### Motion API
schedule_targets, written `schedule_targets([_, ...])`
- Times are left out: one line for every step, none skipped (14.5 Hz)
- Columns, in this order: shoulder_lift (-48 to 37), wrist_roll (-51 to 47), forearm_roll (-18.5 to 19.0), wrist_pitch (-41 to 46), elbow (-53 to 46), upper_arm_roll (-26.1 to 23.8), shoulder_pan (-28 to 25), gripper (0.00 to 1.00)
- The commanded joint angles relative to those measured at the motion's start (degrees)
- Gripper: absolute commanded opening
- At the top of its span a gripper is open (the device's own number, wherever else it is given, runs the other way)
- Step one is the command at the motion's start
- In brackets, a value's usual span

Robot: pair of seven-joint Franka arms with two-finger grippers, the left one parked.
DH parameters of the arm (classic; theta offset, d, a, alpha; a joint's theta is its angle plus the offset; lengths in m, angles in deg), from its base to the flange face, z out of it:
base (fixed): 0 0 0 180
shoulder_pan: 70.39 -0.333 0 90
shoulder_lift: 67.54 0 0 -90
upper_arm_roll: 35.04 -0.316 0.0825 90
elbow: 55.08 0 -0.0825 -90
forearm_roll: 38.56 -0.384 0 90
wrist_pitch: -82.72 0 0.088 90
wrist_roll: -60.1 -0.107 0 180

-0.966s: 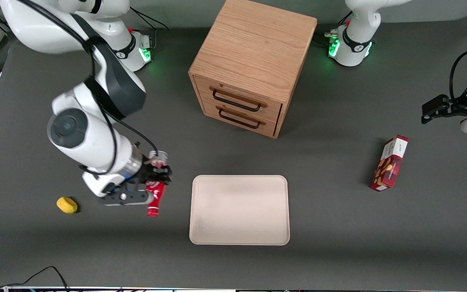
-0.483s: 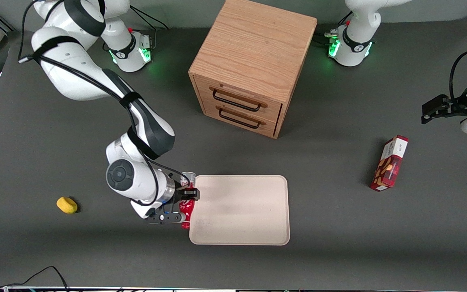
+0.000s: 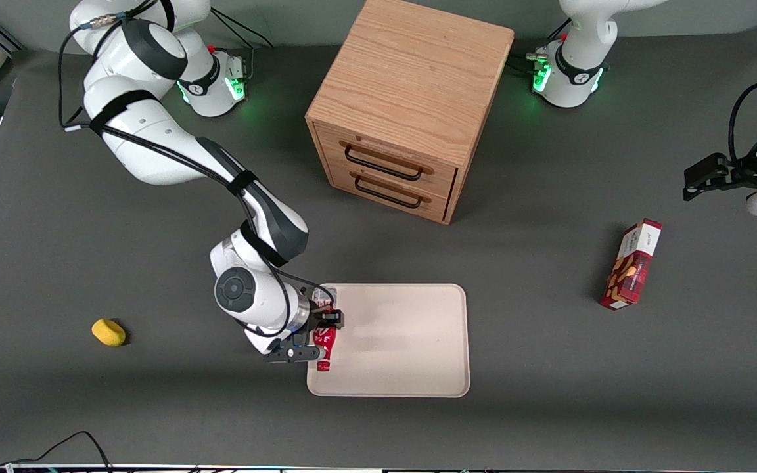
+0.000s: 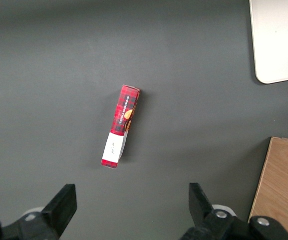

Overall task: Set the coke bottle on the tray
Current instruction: 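Lift the bottle and carry it over the cream tray, then lower the bottle onto the tray and open the right gripper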

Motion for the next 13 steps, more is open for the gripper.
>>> schedule_targets([1.89,-1.16,1.46,-2.86,-3.43,1.88,-1.50,0.00])
schedule_targets([2.24,-1.07,1.46,-3.83,-3.70,2.41,-1.59,0.00])
schedule_targets([2.94,-1.07,1.46,-5.14,-3.88,2.42,-1.59,0.00])
schedule_targets([3.30,-1.07,1.46,-5.68,-3.88,2.42,-1.59,0.00])
schedule_targets([3.65,-1.42,1.46,-5.68,-3.88,2.42,-1.59,0.00])
schedule_targets([3.65,-1.60,1.46,-5.68,-3.88,2.50,-1.59,0.13])
schedule_targets([3.57,-1.69,1.89,-5.68,-3.79,2.68,-1.77,0.99])
schedule_targets([3.57,-1.77,4.51,-5.68,-3.79,2.77,-2.55,1.00])
schedule_targets([3.65,-1.86,5.93,-5.77,-3.62,2.77,-2.73,1.00])
schedule_targets([3.65,-1.86,6.20,-5.68,-3.53,2.77,-2.73,1.00])
schedule_targets([3.65,-2.30,6.29,-5.68,-3.35,2.77,-2.65,1.00])
schedule_targets([3.65,-2.91,6.38,-5.68,-3.35,2.86,-2.73,1.00])
schedule_targets([3.65,-2.92,6.38,-5.68,-3.26,2.86,-2.73,1.00])
